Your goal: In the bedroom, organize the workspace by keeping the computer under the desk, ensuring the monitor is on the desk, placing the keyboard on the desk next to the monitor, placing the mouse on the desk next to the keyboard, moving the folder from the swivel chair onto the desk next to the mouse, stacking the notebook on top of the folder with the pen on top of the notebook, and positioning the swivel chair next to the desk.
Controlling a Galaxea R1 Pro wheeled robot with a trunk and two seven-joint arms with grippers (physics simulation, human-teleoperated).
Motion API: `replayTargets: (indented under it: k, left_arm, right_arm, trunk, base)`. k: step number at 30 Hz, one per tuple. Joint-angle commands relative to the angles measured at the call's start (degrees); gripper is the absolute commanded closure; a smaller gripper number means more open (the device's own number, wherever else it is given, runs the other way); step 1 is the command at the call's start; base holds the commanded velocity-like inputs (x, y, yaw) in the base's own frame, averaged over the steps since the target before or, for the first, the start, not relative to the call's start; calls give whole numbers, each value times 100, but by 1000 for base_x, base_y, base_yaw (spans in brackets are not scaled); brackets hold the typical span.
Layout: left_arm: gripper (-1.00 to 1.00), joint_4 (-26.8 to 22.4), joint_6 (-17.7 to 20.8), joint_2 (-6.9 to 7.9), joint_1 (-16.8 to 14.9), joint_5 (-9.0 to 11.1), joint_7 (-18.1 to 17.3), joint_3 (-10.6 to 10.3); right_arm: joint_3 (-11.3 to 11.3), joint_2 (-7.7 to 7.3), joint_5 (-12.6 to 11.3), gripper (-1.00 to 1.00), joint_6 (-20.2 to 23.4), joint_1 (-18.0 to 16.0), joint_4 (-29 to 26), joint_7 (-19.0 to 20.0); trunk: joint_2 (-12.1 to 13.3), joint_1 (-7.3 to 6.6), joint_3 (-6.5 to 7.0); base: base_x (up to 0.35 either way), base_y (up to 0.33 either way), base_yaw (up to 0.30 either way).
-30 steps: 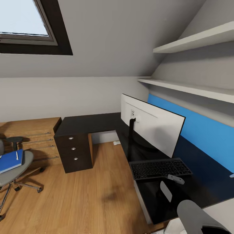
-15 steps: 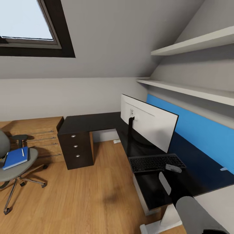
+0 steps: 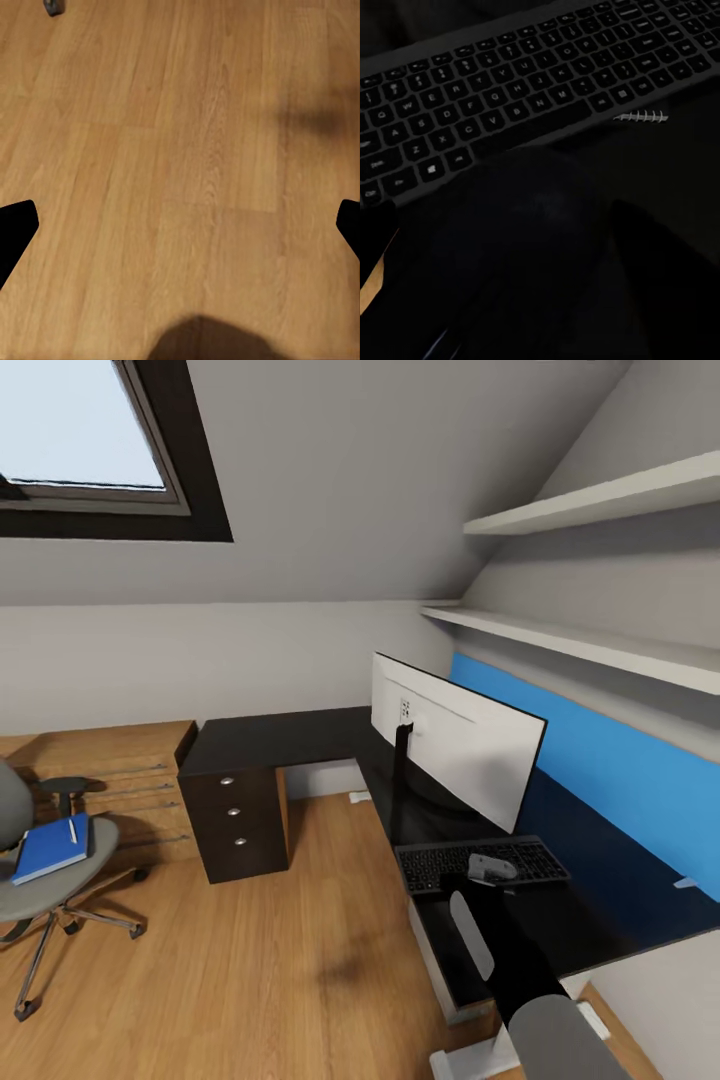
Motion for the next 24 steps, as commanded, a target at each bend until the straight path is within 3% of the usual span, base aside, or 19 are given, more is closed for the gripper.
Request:
replayTargets:
  k: [1, 6, 7, 14, 24]
  left_arm:
    - [-100, -6, -31, 4, -1, 60, 26, -22]
    - [-100, -6, -31, 4, -1, 60, 25, -26]
    - [-100, -6, -43, -4, -1, 50, 25, -44]
    - [-100, -6, -63, 0, -1, 35, 13, -64]
    - [-100, -4, -66, 3, -1, 34, 8, -62]
  right_arm:
    - [42, -1, -59, 100, 11, 2, -10, -60]
    - [331, 57, -61, 100, -1, 80, -31, -71]
    - [381, 117, -55, 100, -34, 89, -26, -100]
    - [607, 123, -52, 100, -49, 99, -23, -196]
    - [675, 123, -52, 100, -51, 108, -23, -200]
  trunk:
    - [36, -21, 12]
    - [237, -131, 101]
    - [237, -131, 101]
    - [237, -131, 101]
    - [237, -131, 101]
  base:
    - [0, 0, 0]
    - [0, 0, 0]
    - [0, 0, 186]
    - [0, 31, 259]
    - [0, 263, 280]
